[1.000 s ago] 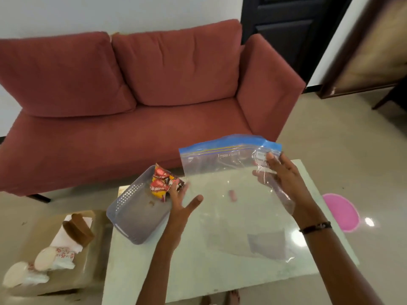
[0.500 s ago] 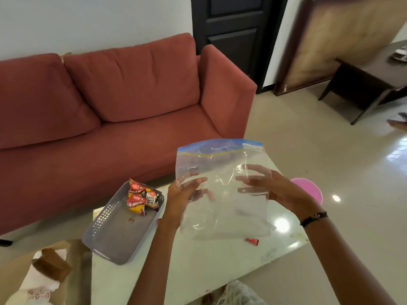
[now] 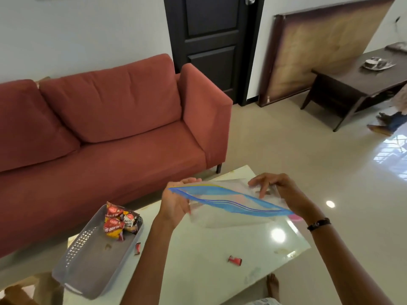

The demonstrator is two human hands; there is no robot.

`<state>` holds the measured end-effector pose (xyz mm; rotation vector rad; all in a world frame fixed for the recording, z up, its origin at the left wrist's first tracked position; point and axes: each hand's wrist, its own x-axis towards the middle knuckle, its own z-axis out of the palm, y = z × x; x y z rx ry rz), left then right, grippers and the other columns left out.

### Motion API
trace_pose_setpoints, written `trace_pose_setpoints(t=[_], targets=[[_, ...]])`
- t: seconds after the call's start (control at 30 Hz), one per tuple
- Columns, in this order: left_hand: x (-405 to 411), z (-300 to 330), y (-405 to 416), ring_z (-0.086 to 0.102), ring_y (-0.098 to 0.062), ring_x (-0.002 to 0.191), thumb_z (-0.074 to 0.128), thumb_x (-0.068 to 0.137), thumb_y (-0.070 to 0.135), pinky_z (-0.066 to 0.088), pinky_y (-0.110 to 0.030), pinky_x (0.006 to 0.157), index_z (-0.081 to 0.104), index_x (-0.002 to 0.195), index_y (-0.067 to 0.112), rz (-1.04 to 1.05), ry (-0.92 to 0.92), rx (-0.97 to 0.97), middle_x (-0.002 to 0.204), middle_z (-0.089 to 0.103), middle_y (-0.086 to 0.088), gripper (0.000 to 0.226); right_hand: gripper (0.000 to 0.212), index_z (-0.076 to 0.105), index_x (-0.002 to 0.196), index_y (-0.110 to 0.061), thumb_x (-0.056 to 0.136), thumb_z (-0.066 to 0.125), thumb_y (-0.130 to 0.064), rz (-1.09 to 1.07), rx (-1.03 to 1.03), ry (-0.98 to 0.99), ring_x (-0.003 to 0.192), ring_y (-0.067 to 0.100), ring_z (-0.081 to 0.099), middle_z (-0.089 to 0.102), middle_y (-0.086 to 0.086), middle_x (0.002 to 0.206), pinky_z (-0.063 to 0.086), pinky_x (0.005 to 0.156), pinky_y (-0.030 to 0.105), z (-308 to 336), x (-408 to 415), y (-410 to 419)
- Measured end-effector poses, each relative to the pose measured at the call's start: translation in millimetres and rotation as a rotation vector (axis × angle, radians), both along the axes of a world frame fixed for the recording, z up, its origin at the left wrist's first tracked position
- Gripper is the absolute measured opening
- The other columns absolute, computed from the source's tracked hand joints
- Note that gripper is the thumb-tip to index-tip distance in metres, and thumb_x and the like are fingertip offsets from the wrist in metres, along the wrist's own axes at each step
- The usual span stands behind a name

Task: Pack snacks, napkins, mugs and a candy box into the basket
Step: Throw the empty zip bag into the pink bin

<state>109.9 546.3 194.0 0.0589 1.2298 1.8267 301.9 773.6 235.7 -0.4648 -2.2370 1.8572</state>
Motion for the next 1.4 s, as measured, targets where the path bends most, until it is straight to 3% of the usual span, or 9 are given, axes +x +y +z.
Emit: trace_pose_setpoints(t=[0.13,0.23,0.37,0.47,0.63,0.77,1.03,1.13,1.4], targets=[[15.6,-13.8,61.7,0.069,-0.028,0.098,0.029,0.086,0.067,0.054,-0.049,0.082,0.062,0.116,0.016,-0.266,-0.019,-0.154,0.113,0.069,-0.010,0.068,0.062,0.066,0.045,-0.026,0.055,0.031,0.025,-0.050,0.202,-0.043,0.085,0.005,0.065,0.071,0.004,0.090,0.052,0.076,0.017,-16.5,4.8,66.3],[43.5,-34.4,112.6,0.064,-0.040,0.106,0.068,0.074,0.050,0.050,-0.062,0.085,0.048,0.131,0.024,-0.403,-0.072,-0.134,0.132,0.055,-0.009,0.066,0.062,0.060,0.047,-0.028,0.055,0.033,0.027,-0.125,0.291,-0.107,0.080,-0.008,0.061,0.069,0.002,0.085,0.044,0.072,0.006,-31.7,12.2,123.8],[80.7,-58.5,197.5,0.073,-0.026,0.081,0.070,0.077,0.032,0.060,-0.037,0.066,0.033,0.139,0.017,-0.421,-0.142,-0.264,0.101,0.073,-0.003,0.074,0.040,0.057,0.055,-0.027,0.059,0.035,0.006,-0.282,0.270,-0.217,0.084,0.011,0.061,0.067,0.005,0.089,0.040,0.072,0.001,-70.2,22.1,186.5],[106.0,-87.3,265.5,0.065,-0.015,0.056,0.049,0.086,0.032,0.049,-0.017,0.045,0.037,0.136,0.006,-0.203,-0.195,-0.456,0.075,0.073,-0.004,0.057,0.024,0.065,0.084,-0.021,0.082,0.041,-0.019,-0.270,-0.133,-0.324,0.092,0.019,0.059,0.065,0.011,0.114,0.045,0.065,0.016,-105.4,37.7,222.4],[153.2,-137.9,345.8,0.062,-0.026,0.079,0.045,0.078,-0.006,0.050,-0.033,0.070,0.041,0.121,0.021,0.176,0.298,-0.800,0.097,0.066,-0.003,0.052,0.049,0.050,0.127,-0.035,0.083,0.053,-0.059,-0.134,-0.684,-0.459,0.072,0.009,0.065,0.066,-0.010,0.104,0.048,0.059,0.031,-158.2,64.5,260.1],[180.9,-183.2,404.0,0.054,-0.007,0.080,0.040,0.083,-0.002,0.040,-0.019,0.075,0.043,0.127,0.031,0.104,0.394,-0.791,0.098,0.058,0.010,0.054,0.066,0.037,0.128,-0.054,0.076,0.075,-0.039,-0.022,-0.574,-0.571,0.100,0.010,0.064,0.062,-0.019,0.115,0.058,0.072,0.034,-219.0,72.5,270.4],[191.6,-307.5,446.9,0.038,-0.017,0.135,0.051,0.090,0.009,0.030,-0.027,0.111,0.029,0.144,0.017,-0.424,0.452,-0.716,0.149,0.037,0.000,0.059,0.034,0.061,0.116,-0.005,0.083,0.053,-0.002,-0.522,0.120,-0.735,0.096,0.031,0.061,0.066,0.012,0.103,0.040,0.079,0.022,-390.6,82.2,344.4],[188.3,-335.2,447.2,0.046,-0.020,0.128,0.049,0.091,0.011,0.039,-0.032,0.105,0.037,0.136,0.017,-0.359,0.386,-0.719,0.139,0.045,0.001,0.048,0.043,0.057,0.120,-0.001,0.080,0.049,0.012,-0.542,0.288,-0.706,0.112,0.035,0.053,0.056,0.022,0.120,0.030,0.089,0.012,-448.5,73.6,367.9],[183.3,-361.1,435.4,0.054,-0.004,0.105,0.048,0.093,0.016,0.040,-0.002,0.071,0.044,0.129,0.023,-0.275,0.281,-0.694,0.129,0.049,0.011,0.036,0.074,0.036,0.142,-0.023,0.079,0.054,0.011,-0.269,0.314,-0.859,0.121,0.039,0.048,0.008,0.012,0.157,0.043,0.101,0.045,-529.5,42.8,383.8]])
